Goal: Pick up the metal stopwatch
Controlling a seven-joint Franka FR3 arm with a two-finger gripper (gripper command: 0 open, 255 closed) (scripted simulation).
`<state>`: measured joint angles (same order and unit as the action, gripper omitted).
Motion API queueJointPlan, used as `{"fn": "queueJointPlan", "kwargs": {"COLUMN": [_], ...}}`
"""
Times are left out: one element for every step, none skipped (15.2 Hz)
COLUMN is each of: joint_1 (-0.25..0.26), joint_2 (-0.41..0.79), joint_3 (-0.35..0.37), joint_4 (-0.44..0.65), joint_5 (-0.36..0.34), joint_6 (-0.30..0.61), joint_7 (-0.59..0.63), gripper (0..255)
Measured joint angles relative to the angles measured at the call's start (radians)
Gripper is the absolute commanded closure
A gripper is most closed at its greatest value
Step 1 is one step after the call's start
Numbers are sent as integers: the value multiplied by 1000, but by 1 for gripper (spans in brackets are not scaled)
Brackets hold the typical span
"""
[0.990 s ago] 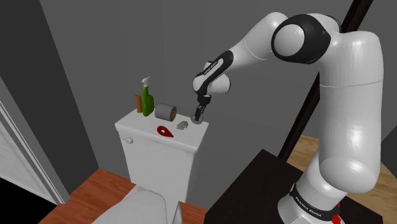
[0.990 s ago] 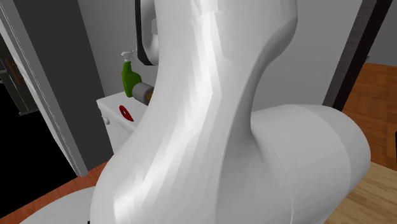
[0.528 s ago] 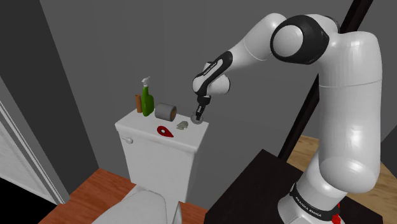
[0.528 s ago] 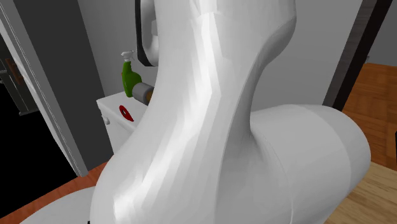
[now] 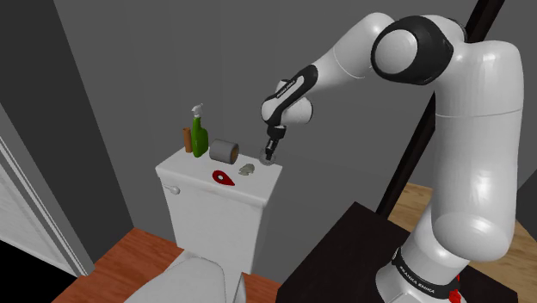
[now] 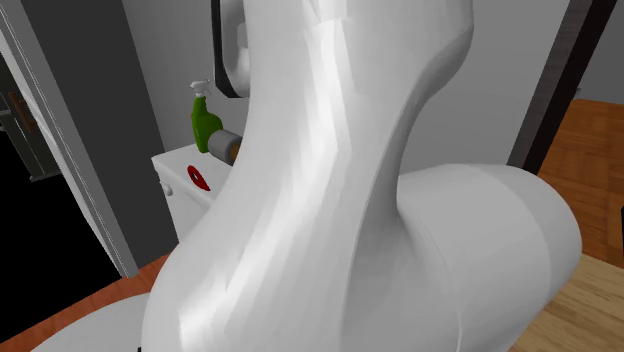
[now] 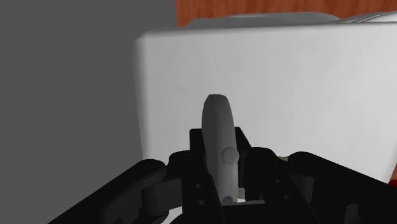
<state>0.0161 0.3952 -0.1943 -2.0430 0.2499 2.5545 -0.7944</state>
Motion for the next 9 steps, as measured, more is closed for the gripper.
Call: {"fn": "queueJointPlan", "kwargs": {"joint_1": [2, 3, 4, 6, 7, 9, 12, 13, 15], "joint_2": [-10, -20, -29, -38, -46, -56, -63, -72, -81], "joint_3": [-3, -6, -9, -11, -13, -16, -18, -20, -22], "joint_4": [1, 3, 5, 8, 9, 10, 16, 18, 20], "joint_5": [-5, -9, -14, -19, -23, -28, -33, -37, -42], "joint_6": [-11, -22, -33, -44, -54, -64, -76, -87, -98], "joint_7": [4, 6, 10, 15, 17, 22, 28, 30, 35], "gripper": [255, 255, 255, 255, 255, 255, 255, 255, 255]}}
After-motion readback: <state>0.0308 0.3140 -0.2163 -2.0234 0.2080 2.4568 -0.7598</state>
